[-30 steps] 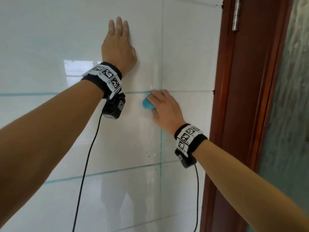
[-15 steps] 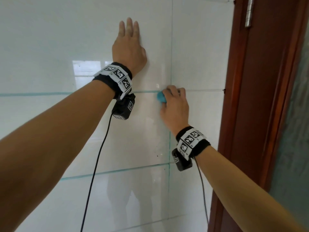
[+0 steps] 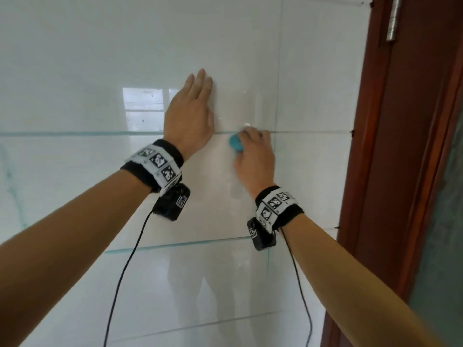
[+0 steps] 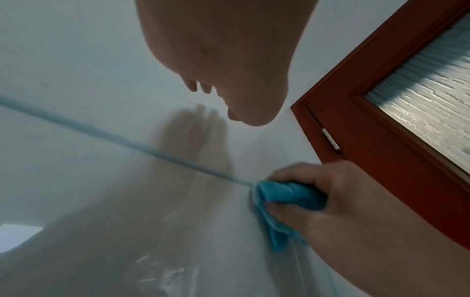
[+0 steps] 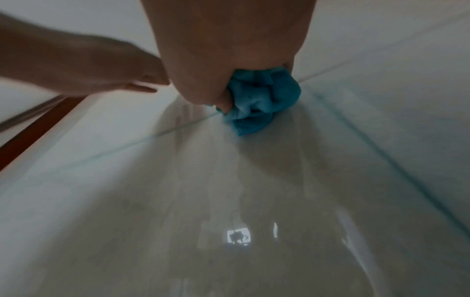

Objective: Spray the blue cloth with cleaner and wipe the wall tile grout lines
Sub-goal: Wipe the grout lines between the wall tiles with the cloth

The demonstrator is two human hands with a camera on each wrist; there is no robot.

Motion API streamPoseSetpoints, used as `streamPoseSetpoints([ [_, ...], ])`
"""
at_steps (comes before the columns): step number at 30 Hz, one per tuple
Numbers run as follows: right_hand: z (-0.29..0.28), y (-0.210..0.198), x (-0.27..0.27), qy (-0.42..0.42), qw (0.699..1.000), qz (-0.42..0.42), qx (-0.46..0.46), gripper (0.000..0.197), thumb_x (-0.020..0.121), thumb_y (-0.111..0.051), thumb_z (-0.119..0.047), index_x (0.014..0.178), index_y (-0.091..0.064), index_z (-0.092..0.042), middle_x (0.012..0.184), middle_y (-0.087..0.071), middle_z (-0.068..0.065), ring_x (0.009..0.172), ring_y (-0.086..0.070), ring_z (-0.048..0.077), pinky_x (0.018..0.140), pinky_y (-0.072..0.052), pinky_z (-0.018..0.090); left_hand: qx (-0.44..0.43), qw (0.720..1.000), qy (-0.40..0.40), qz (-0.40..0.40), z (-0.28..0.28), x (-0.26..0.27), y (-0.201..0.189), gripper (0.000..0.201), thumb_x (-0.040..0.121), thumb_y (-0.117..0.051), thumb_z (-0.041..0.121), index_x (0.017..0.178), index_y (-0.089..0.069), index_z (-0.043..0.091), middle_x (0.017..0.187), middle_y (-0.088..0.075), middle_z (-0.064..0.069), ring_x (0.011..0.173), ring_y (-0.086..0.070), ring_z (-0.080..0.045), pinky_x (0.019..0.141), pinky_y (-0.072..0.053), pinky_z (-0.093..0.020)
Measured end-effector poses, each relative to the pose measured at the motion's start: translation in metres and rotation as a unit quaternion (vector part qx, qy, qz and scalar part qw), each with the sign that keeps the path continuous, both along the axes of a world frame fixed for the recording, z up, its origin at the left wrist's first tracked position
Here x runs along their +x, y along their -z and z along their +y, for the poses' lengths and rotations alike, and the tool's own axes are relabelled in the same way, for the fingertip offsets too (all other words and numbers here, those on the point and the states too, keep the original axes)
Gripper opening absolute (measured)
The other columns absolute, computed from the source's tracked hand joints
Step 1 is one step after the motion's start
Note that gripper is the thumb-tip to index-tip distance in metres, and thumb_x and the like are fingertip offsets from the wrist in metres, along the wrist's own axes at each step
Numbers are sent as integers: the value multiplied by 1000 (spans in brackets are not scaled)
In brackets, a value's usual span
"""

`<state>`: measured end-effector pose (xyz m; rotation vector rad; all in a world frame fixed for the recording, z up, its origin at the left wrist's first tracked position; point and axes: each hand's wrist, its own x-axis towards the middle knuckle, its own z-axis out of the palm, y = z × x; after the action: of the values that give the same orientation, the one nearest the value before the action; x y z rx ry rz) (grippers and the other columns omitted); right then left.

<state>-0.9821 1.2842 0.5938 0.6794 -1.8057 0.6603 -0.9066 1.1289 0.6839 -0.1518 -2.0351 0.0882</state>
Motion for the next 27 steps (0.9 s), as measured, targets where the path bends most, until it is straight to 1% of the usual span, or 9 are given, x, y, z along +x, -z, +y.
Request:
streamPoseSetpoints([
  [3, -31, 2, 17, -29, 992, 32, 115, 36, 72, -66, 2, 107, -72, -6, 119, -67, 6, 107, -56, 35, 88, -52, 46, 18, 1000, 1, 16, -30, 16, 31, 70, 94, -39, 7, 162, -25, 2, 170, -23, -17, 157, -22, -36, 126, -27, -46],
  [6, -24, 2, 11, -26, 990, 32, 134, 37, 73, -66, 3, 108, -73, -9, 123, -68, 3, 111, -56, 32, 88, -53, 41, 26, 999, 6, 31, -60, 31, 62, 71, 91, -38, 7, 162, -26, 4, 169, -26, -16, 157, -24, -34, 126, -28, -45],
  [8, 0, 5, -2, -5, 996, 24, 84, 40, 73, -64, 1, 111, -72, -12, 129, -67, 3, 116, -54, 32, 87, -53, 39, 29, 999, 7, 29, -74, 39, 81, 73, 90, -40, 3, 162, -27, 4, 168, -28, -16, 156, -26, -33, 126, -29, -45],
  [12, 52, 3, -25, 18, 991, -50, -121, 35, 84, -56, -2, 116, -70, -11, 128, -63, 5, 114, -50, 31, 80, -52, 38, 6, 1000, 12, 8, -90, 45, 111, 73, 88, -46, 1, 160, -33, 4, 164, -37, -16, 151, -36, -34, 122, -35, -47],
  [16, 55, -2, -25, 53, 987, -65, -136, 29, 90, -56, -2, 115, -70, -7, 125, -62, 7, 111, -51, 33, 73, -44, 33, -29, 999, 33, -4, -82, 40, 129, 66, 88, -43, 9, 154, -43, 3, 152, -51, -17, 139, -49, -35, 116, -41, -45],
  [18, 42, -1, -22, 57, 986, -58, -143, 27, 90, -56, -2, 112, -71, -7, 125, -62, 6, 109, -50, 32, 70, -47, 35, -32, 999, 40, -5, -74, 34, 133, 64, 88, -42, 11, 151, -47, 3, 148, -54, -16, 135, -52, -34, 115, -41, -43],
  [20, 28, 0, -19, 62, 989, -47, -127, 26, 88, -56, -4, 109, -71, -8, 124, -62, 3, 109, -50, 31, 66, -50, 37, -48, 998, 44, -9, -66, 27, 136, 63, 89, -40, 13, 150, -49, 3, 150, -54, -15, 137, -52, -34, 115, -42, -44],
  [23, 14, 0, -14, 65, 996, -19, -62, 26, 83, -59, -5, 107, -70, -9, 122, -63, 1, 107, -51, 31, 61, -50, 36, -69, 997, 41, -17, -57, 15, 136, 63, 91, -37, 14, 151, -48, 3, 157, -48, -15, 145, -45, -33, 119, -39, -45],
  [27, 38, -4, -22, 69, 998, -5, -6, 33, 83, -64, -5, 115, -72, -10, 126, -65, 1, 110, -53, 31, 70, -56, 40, -72, 997, 20, -10, -49, 0, 134, 63, 91, -39, 14, 152, -46, 2, 160, -43, -16, 148, -40, -33, 120, -38, -47],
])
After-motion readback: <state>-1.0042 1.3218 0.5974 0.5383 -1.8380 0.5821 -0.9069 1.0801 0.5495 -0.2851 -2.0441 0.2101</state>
